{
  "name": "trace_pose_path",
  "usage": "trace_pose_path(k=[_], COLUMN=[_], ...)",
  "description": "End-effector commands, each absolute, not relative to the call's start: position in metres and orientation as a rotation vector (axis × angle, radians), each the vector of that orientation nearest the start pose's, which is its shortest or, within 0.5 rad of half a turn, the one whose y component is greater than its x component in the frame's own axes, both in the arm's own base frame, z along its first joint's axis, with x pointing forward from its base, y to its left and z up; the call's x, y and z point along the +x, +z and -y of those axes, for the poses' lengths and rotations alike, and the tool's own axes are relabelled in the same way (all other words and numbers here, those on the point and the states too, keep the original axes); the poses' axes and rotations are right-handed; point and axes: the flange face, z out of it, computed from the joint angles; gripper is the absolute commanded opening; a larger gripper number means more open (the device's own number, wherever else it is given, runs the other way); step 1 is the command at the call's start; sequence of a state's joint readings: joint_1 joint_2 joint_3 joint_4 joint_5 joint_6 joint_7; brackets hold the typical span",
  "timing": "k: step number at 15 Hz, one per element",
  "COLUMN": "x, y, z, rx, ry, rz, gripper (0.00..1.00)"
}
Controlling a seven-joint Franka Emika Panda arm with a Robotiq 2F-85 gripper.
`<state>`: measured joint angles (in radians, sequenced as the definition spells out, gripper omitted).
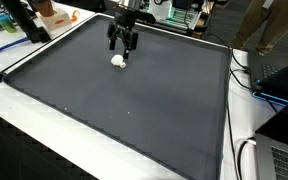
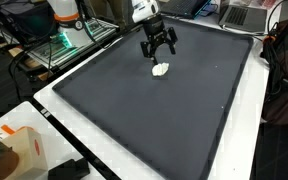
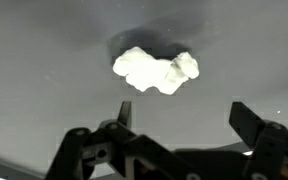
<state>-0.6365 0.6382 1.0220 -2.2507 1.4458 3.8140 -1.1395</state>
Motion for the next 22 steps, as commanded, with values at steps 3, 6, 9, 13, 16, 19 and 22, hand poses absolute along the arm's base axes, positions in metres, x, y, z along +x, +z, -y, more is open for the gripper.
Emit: trace_pose_path(k=[3,6,9,13,16,19,22], x=[0.496,0.500,0.511,0.519,0.525,0.526,0.530], y=[0.227,0.236,0.249,0.262,0.266,0.264,0.280], z=[-0.039,-0.039,-0.039,-0.039,-0.037,-0.034,-0.029], rx=[-2.997,-3.011,-3.001,-2.986,-2.978,-2.979,-2.954], ry=[-0.695,-0.627,-0.592,-0.668,-0.675,-0.534,-0.428], rz=[-0.538,-0.528,-0.518,-0.528,-0.539,-0.623,-0.682], gripper=[1.00,1.00,1.00,1.00,1.00,1.00,1.00])
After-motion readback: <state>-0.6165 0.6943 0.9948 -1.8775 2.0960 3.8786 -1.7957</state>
